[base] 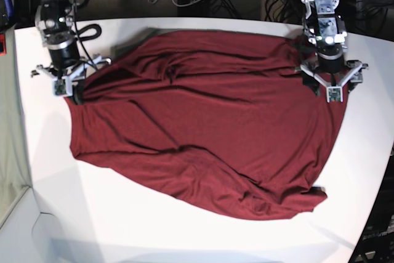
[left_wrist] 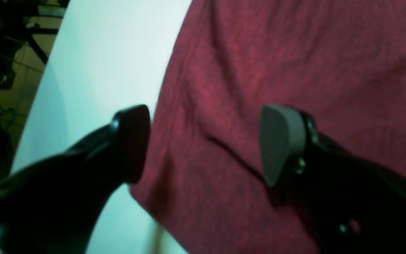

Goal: Layout the t-shirt on the table in an organized manner, then fold the t-shirt properly
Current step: 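Release the edges and grasp the shirt sides near the collar with both grippers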

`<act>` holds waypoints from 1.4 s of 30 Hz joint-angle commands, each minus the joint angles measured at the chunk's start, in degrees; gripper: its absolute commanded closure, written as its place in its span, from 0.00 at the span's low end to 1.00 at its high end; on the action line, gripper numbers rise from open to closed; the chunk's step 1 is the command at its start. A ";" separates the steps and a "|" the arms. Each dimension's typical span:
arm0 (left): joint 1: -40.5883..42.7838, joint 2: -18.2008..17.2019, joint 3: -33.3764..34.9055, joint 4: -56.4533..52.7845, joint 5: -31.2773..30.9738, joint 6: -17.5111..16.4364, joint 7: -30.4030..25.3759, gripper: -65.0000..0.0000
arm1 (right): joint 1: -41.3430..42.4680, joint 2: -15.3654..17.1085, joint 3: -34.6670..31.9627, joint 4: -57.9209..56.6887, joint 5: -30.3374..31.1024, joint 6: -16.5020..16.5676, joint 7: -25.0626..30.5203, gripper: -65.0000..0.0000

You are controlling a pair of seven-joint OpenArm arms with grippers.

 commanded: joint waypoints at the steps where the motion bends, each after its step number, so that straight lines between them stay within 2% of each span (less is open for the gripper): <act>1: -0.65 -0.48 -0.44 1.82 0.52 0.23 -1.46 0.28 | 1.73 -0.26 0.07 0.85 0.08 0.01 1.60 0.96; 5: -1.09 -0.39 -3.08 3.40 0.52 0.23 -1.37 0.28 | 5.68 -0.97 0.07 0.94 -0.01 0.01 1.07 0.96; 10: -1.09 -0.48 -3.34 3.31 0.52 0.23 -1.37 0.28 | 6.12 -1.06 0.42 1.21 -0.01 0.01 -2.71 0.96; 17: -1.09 -1.53 -3.34 3.05 0.26 0.23 -1.37 0.28 | 1.90 -1.14 0.77 -0.82 -0.01 0.01 -3.23 0.97; 24: -2.84 -1.62 -3.34 3.05 0.52 0.23 -1.37 0.28 | -3.02 -2.81 6.13 -0.90 0.34 0.01 -3.32 0.97; 31: -3.02 -1.62 -3.34 3.05 0.43 0.23 -1.37 0.28 | -3.81 -2.46 7.37 -4.51 0.08 0.10 -3.41 0.95; 33: -3.02 -1.62 -3.17 3.05 0.43 0.23 -1.37 0.28 | -4.78 -2.37 7.37 -4.60 -0.01 0.10 -3.41 0.89; 38: -2.93 -1.62 -3.25 3.05 0.34 0.23 -1.37 0.28 | -7.42 -2.81 7.37 -2.57 0.34 0.10 -3.41 0.64; 42: -2.93 -1.62 -3.34 3.05 0.26 0.23 -1.37 0.28 | -9.18 -2.90 7.37 1.29 0.43 0.10 -3.41 0.52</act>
